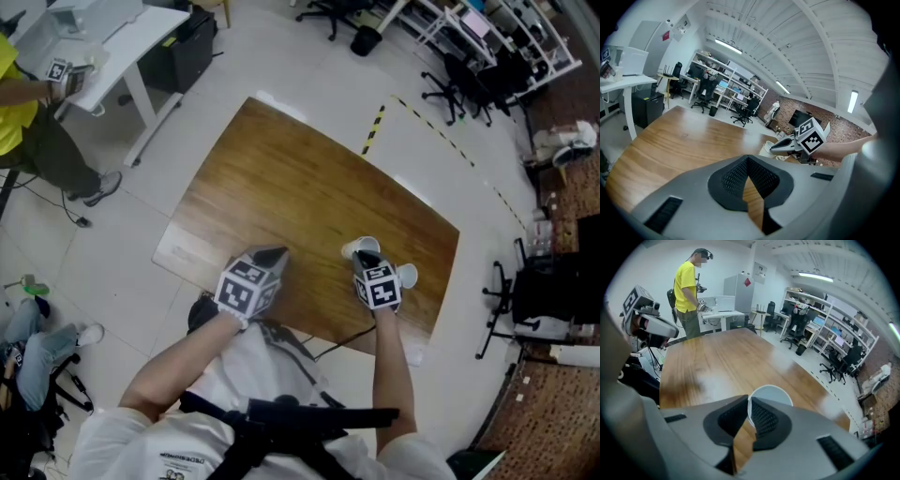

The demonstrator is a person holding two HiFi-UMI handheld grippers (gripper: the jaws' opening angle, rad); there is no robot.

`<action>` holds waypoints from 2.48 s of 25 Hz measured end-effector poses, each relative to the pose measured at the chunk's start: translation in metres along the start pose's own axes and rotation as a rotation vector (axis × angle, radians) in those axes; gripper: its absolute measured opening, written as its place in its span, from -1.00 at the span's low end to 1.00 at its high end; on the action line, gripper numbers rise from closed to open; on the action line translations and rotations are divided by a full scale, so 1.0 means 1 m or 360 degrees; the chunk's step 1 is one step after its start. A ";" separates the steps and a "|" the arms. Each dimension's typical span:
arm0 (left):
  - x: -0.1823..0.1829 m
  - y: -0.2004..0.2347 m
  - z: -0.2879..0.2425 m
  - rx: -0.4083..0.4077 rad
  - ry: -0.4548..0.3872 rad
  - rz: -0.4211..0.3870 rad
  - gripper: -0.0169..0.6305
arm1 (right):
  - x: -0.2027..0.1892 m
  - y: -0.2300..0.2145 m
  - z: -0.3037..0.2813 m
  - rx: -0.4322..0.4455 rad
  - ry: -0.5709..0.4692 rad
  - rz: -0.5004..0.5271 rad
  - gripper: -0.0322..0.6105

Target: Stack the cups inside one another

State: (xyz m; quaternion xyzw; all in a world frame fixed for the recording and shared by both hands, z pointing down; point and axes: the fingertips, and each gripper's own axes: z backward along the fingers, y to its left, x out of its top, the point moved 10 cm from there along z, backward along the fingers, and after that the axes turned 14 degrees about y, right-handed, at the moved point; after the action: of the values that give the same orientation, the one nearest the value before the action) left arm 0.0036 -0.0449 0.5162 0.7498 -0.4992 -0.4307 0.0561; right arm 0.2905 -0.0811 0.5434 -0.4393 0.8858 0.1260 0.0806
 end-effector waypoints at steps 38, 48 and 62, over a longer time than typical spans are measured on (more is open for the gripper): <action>0.010 0.005 0.016 -0.0001 -0.0026 -0.0070 -0.96 | -0.005 -0.010 0.076 0.0097 -0.0725 -0.0692 -0.49; 0.031 -0.009 0.023 -0.0018 -0.0061 -0.0181 -0.96 | -0.037 0.009 0.105 0.0254 -0.1272 -0.1368 -0.30; 0.034 -0.043 0.008 -0.0115 -0.0007 -0.0282 -0.96 | -0.085 -0.001 0.118 0.0131 -0.1264 -0.1552 -0.30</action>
State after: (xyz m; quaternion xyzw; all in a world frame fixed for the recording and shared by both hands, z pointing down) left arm 0.0326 -0.0477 0.4693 0.7875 -0.4151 -0.4534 0.0436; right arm 0.3460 0.0179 0.4527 -0.7089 0.4903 0.1940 0.4684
